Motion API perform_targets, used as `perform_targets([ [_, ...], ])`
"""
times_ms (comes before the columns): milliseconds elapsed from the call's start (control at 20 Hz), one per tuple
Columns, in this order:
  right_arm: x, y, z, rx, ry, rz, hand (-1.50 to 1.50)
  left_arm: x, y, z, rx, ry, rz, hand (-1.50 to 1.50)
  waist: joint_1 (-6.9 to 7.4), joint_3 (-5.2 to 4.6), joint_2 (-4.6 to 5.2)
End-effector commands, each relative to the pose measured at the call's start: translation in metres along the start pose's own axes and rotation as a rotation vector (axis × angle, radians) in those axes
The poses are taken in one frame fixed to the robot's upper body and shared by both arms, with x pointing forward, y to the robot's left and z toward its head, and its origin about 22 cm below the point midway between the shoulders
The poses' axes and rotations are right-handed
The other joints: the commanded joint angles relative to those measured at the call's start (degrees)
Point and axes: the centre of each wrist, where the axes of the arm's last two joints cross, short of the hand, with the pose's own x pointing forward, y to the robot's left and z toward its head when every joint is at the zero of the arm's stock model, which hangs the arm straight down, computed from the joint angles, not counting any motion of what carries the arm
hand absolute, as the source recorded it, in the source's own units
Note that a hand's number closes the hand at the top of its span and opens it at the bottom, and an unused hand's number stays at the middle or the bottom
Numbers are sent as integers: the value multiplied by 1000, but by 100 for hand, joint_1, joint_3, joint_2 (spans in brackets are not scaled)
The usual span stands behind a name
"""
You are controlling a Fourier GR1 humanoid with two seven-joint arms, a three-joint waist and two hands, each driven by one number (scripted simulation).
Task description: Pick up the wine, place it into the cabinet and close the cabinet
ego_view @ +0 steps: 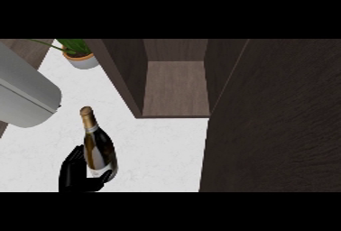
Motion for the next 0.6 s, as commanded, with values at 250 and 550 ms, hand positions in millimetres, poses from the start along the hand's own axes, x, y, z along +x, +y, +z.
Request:
perform_targets([
  [250,18,8,18,16,-37,-6,-150,24,-32,-1,-132,-52,31,150,35,-1,0],
  [550,24,17,24,14,-35,-6,-150,64,-42,5,-156,-55,58,150,35,-1,-6],
])
